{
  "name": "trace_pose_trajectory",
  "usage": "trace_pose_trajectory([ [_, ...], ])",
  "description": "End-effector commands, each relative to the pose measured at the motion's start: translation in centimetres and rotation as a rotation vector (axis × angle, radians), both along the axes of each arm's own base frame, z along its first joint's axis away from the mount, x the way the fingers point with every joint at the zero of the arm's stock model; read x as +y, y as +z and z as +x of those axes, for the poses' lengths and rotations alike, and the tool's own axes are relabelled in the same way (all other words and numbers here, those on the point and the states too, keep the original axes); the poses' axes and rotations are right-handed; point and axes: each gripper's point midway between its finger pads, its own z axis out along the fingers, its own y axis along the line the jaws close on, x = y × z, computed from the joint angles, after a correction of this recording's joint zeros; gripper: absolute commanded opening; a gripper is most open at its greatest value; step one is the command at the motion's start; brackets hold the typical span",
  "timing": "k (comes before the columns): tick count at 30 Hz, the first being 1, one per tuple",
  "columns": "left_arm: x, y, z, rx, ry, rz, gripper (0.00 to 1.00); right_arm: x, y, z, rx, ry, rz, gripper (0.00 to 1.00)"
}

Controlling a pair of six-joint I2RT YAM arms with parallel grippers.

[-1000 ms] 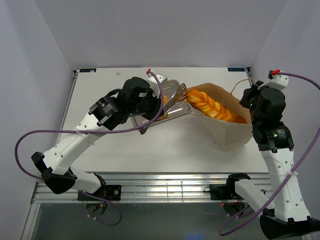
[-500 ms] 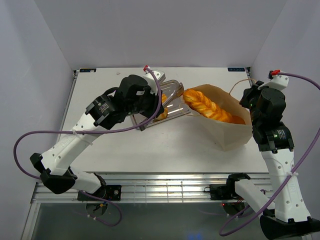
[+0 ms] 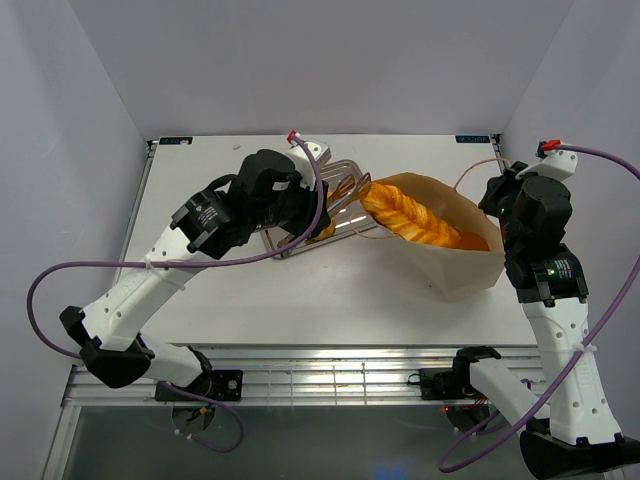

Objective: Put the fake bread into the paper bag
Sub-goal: Adjust the fake bread in the paper bag.

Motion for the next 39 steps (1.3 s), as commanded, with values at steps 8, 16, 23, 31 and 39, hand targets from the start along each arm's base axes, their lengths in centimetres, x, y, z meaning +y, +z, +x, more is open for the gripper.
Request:
trace_pose_trajectory([
  [8, 2.1, 1.9, -0.3, -0.048, 0.019, -0.032, 0.52, -0.2, 1.9, -0.1, -0.061, -0.008, 0.009, 0.08],
  [16, 4.0, 3.4, -0.1, -0.086, 0.070, -0.060, 0.52, -0.2, 2.3, -0.3, -0.070, -0.006, 0.007, 0.08],
  [23, 4.1, 2.9, -0.6, -0.053, 0.037, -0.077, 0.55, -0.1, 2.5, -0.3, -0.073, -0.001, 0.011, 0.08],
  [31, 3.1, 1.5, -1.7, 0.009, -0.042, -0.089, 0.56, -0.2, 2.6, -0.4, -0.076, -0.004, 0.007, 0.08],
  [39, 1.9, 0.8, -2.3, 0.042, -0.108, -0.112, 0.56, -0.1, 2.6, -0.2, -0.074, -0.001, 0.007, 0.08],
])
